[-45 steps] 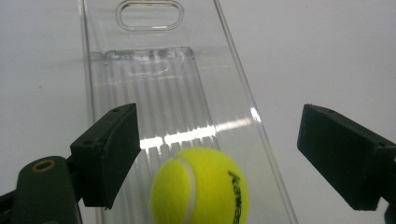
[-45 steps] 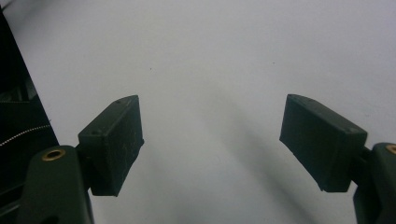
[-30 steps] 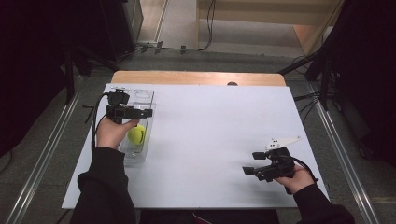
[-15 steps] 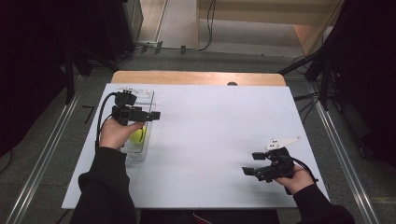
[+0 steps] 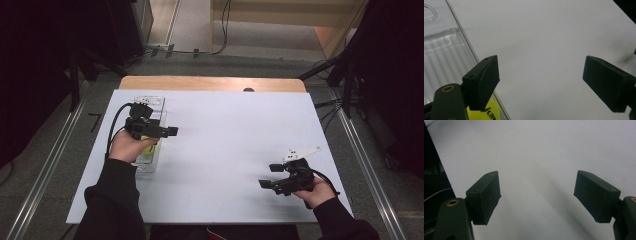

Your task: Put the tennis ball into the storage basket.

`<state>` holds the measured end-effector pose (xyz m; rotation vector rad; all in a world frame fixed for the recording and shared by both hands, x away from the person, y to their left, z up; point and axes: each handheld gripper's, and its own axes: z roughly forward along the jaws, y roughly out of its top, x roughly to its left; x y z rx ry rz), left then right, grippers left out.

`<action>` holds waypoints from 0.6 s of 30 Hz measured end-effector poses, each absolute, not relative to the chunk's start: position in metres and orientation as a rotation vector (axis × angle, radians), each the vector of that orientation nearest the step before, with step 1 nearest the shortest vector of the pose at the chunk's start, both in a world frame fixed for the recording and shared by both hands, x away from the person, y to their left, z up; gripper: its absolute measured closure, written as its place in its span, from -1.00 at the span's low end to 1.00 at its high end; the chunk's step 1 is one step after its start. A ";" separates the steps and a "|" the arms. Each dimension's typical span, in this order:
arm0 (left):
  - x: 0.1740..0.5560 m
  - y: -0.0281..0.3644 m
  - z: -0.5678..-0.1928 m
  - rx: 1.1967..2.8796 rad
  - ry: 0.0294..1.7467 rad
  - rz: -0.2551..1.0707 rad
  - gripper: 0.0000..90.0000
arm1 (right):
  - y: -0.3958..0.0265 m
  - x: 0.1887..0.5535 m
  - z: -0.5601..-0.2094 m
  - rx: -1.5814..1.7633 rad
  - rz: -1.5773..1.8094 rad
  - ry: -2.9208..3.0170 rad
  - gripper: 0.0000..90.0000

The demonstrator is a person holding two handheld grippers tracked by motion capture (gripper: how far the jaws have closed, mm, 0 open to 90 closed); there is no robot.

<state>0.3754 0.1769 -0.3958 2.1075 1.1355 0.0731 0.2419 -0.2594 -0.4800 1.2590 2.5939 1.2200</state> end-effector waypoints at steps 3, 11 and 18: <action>0.372 0.175 -0.396 2.133 1.103 0.059 -0.68 | -0.259 0.241 -0.480 1.264 1.218 2.595 -0.57; 0.360 0.167 -0.399 2.140 1.036 0.032 -0.67 | -0.261 0.240 -0.480 1.269 1.217 2.589 -0.57; 0.352 0.163 -0.403 2.151 0.991 0.012 -0.64 | -0.260 0.241 -0.480 1.275 1.206 2.591 -0.57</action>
